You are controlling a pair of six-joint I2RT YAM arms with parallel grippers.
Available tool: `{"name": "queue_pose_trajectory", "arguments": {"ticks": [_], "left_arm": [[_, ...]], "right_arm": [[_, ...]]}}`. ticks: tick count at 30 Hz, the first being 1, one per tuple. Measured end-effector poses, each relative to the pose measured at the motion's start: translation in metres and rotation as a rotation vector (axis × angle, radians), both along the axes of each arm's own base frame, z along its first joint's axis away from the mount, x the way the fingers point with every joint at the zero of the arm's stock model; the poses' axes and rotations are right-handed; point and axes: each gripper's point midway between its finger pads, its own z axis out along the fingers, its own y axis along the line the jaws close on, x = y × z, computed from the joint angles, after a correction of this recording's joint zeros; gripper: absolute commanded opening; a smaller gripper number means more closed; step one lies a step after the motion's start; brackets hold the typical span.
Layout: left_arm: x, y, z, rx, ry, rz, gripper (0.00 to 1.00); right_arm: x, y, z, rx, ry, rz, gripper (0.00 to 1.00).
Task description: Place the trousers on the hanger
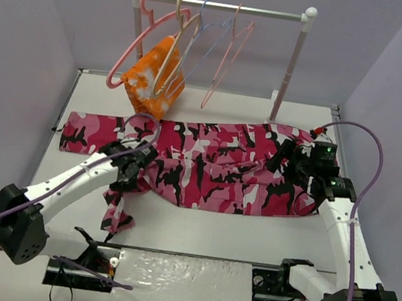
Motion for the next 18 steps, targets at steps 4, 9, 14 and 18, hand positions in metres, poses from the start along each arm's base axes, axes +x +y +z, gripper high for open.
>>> {"name": "queue_pose_trajectory", "arguments": {"ticks": [4, 9, 14, 18], "left_arm": [[0.053, 0.027, 0.038, -0.011, -0.084, 0.034, 0.10], [0.101, 0.070, 0.043, 0.078, -0.030, 0.019, 0.10], [0.125, 0.097, 0.012, 0.175, 0.127, -0.064, 0.25], [0.146, 0.120, 0.002, 0.237, 0.176, -0.086, 0.61]], "right_arm": [[0.002, 0.002, -0.001, -0.005, 0.006, 0.010, 1.00], [0.005, 0.003, -0.001, -0.013, 0.007, 0.024, 1.00], [0.005, 0.003, -0.003, -0.021, 0.012, 0.032, 1.00], [0.006, 0.002, -0.003, -0.033, 0.011, 0.037, 1.00]]}}
